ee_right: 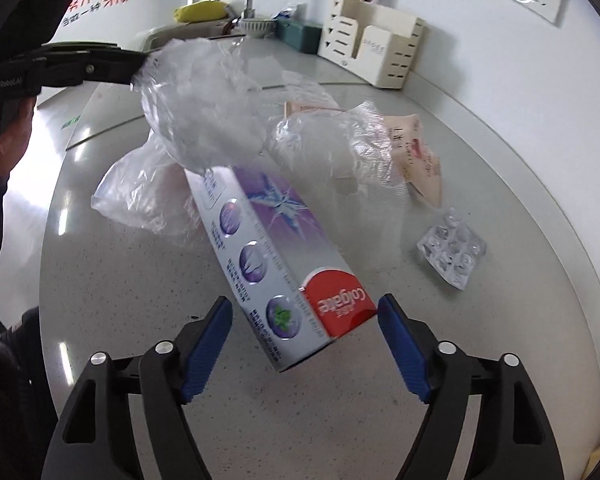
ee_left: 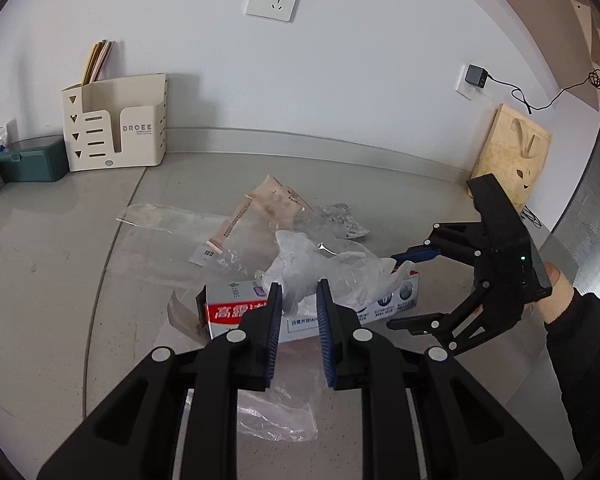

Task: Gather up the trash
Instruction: 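Grasp the clear plastic bag with the left gripper while the right gripper grasps the Colgate box, then lift the plastic bag and Colgate box and carry them down to the wastebasket, then open both grippers to drop the bag and box into the wastebasket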

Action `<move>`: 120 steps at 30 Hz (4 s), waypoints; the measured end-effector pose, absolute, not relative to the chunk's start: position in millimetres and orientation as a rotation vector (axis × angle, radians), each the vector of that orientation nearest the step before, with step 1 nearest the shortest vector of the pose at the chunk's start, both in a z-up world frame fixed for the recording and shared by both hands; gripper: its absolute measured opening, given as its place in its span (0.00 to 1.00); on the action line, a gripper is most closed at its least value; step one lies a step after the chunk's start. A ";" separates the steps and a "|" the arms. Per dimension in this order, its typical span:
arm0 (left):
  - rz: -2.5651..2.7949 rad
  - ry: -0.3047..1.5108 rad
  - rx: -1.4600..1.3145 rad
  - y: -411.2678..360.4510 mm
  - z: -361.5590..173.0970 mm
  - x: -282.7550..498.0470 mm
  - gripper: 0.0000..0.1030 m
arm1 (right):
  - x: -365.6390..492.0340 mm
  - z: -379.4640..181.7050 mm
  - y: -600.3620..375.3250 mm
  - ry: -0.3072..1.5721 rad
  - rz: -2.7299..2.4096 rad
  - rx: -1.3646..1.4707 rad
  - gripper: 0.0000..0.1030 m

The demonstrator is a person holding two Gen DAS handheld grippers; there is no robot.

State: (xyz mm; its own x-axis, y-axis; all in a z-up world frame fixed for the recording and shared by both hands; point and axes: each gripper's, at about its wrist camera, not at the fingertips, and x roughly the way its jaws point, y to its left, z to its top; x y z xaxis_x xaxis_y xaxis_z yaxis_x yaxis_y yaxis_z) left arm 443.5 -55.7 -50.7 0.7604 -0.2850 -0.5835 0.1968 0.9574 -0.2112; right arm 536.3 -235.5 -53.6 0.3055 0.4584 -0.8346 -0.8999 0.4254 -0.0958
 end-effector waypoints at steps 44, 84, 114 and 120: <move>-0.185 0.884 -0.156 -52.4 -134.4 432.1 0.18 | 449.9 -10.1 -296.7 0.632 0.848 -0.358 0.40; -0.191 0.849 -0.085 -58.6 -169.0 162.5 0.16 | 183.7 -66.5 -299.3 0.746 0.879 -0.341 0.40; -0.219 1.293 0.078 -71.9 -454.9 210.2 0.15 | 222.0 -348.1 -227.5 1.364 1.011 -0.527 0.41; -0.252 1.407 0.047 -74.8 -517.3 224.4 0.15 | 221.5 -394.3 -218.9 1.463 1.016 -0.594 0.41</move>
State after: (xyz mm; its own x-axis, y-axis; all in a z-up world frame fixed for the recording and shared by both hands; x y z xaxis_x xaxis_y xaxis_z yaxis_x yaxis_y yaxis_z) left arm 224.4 -74.8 -517.3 0.1414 -0.1462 -0.9791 0.2023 0.9724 -0.1160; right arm 221.5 -218.9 -394.3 -0.1713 0.1948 -0.9658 -0.8369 0.4884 0.2470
